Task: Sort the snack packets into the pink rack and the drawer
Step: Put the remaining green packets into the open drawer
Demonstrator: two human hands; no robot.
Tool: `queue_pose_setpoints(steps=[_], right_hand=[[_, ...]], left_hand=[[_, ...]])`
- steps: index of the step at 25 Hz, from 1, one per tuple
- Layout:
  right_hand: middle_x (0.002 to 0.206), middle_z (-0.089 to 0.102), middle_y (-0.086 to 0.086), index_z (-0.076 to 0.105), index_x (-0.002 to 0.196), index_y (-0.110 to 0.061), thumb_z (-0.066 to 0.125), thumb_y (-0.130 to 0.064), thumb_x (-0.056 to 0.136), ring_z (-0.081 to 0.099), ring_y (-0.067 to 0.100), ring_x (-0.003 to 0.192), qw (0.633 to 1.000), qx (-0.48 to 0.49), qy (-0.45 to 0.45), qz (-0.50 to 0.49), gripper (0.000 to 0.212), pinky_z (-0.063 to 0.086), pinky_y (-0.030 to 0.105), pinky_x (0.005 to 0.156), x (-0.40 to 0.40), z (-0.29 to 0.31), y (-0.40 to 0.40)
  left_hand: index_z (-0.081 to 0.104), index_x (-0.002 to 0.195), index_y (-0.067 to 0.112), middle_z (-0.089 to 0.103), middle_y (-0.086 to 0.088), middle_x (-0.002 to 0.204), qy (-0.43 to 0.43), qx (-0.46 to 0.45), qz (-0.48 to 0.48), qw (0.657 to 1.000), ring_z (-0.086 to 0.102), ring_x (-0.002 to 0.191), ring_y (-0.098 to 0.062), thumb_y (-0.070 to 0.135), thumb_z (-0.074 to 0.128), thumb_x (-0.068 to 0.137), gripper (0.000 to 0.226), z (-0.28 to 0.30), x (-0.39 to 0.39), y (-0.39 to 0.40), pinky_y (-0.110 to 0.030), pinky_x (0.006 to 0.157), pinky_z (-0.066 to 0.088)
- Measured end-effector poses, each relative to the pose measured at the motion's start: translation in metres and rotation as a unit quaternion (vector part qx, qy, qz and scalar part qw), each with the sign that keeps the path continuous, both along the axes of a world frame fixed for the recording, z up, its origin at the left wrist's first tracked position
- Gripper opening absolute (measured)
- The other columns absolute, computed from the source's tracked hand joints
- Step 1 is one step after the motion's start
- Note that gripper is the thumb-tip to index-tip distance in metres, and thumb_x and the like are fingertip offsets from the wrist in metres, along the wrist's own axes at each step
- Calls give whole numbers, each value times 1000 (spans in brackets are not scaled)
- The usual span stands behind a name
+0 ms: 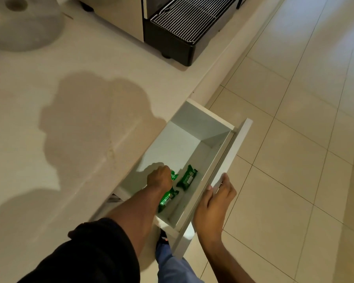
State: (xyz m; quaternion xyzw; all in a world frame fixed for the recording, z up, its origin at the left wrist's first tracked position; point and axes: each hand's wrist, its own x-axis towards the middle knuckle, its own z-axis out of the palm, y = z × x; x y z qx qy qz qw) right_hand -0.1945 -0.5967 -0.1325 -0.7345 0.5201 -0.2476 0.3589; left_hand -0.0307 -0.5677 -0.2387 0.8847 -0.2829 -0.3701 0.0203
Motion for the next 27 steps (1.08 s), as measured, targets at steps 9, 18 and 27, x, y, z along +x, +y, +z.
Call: queue_pose_setpoints(steps=[9, 18, 27], right_hand=[[149, 30, -4, 20, 154, -19, 37, -23, 104, 28, -3, 133, 1000, -3, -1, 7, 52, 22, 8, 104, -1, -4, 0], [146, 30, 9, 17, 155, -15, 33, -20, 105, 34, 20, 132, 999, -25, 12, 19, 53, 33, 35, 110, 13, -3, 4], [120, 43, 18, 35, 139, -1, 48, -3, 98, 41, 36, 113, 998, -7, 28, 48, 43, 44, 49, 94, 63, 13, 8]], left_hand=[[64, 114, 8, 65, -10, 114, -7, 30, -29, 999, 64, 101, -26, 0, 57, 88, 28, -7, -3, 2, -34, 81, 53], [60, 122, 9, 59, -8, 121, -50, -184, -26, 981, 59, 106, -25, 15, 54, 96, 28, 61, 3, 9, -41, 85, 53], [68, 114, 11, 65, -1, 108, -207, -456, -38, 864, 58, 97, -12, 6, 60, 92, 25, 156, 17, 97, -24, 84, 51]])
